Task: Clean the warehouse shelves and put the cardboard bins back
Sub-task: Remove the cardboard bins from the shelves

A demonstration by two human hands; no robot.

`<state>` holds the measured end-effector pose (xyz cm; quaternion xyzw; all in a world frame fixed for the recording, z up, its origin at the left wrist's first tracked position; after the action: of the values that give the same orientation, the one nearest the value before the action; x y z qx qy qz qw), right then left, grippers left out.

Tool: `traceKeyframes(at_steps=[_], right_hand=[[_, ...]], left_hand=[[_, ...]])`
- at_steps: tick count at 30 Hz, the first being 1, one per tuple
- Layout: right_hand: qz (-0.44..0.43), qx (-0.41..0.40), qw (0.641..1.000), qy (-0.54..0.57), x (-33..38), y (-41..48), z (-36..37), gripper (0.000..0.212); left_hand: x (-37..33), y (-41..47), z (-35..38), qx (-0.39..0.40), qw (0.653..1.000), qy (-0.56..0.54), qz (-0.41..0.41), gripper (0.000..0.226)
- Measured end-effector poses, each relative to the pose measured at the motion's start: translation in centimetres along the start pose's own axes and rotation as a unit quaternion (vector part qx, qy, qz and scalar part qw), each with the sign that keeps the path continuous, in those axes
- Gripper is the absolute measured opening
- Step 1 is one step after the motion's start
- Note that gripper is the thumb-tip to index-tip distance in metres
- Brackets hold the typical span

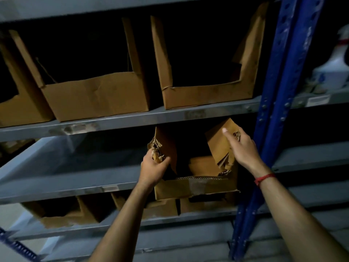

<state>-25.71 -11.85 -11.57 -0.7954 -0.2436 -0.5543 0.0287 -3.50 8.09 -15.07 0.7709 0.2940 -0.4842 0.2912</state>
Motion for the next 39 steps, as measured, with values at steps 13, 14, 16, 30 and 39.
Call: traceKeyframes(at_steps=[13, 14, 16, 30, 39], right_hand=[[-0.022, -0.045, 0.999, -0.008, -4.6, 5.2, -1.5, 0.044], [-0.022, -0.05, 0.998, -0.005, -4.8, 5.6, -1.5, 0.043], [-0.014, -0.057, 0.998, 0.005, -5.0, 6.4, -1.4, 0.043], [0.064, -0.063, 0.995, -0.039, -5.8, 10.8, 0.5, 0.007], [0.07, -0.085, 0.994, -0.003, -7.1, 10.5, 1.4, 0.007]], left_hand=[[-2.1, 3.0, 5.7, -0.067, 0.997, -0.014, -0.029, 0.057], [-2.2, 3.3, 6.0, -0.064, 0.997, -0.022, -0.032, 0.06], [-2.4, 4.0, 6.4, -0.061, 0.997, -0.035, -0.036, 0.057], [-2.2, 9.4, 8.7, -0.002, 0.996, -0.067, -0.053, 0.007], [-1.9, 9.8, 8.9, 0.002, 0.994, -0.101, -0.039, 0.011]])
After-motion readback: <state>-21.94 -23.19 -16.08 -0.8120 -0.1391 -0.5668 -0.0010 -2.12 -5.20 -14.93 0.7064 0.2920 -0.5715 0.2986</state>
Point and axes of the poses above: each hand's wrist, its own y-axis towards the middle knuckle, its own z-axis out of the palm, x = y × z, the point moved 4 cm from there along y, towards the middle knuckle, and after that the axes turned 2 degrees about -z, right-handed, at the moved point
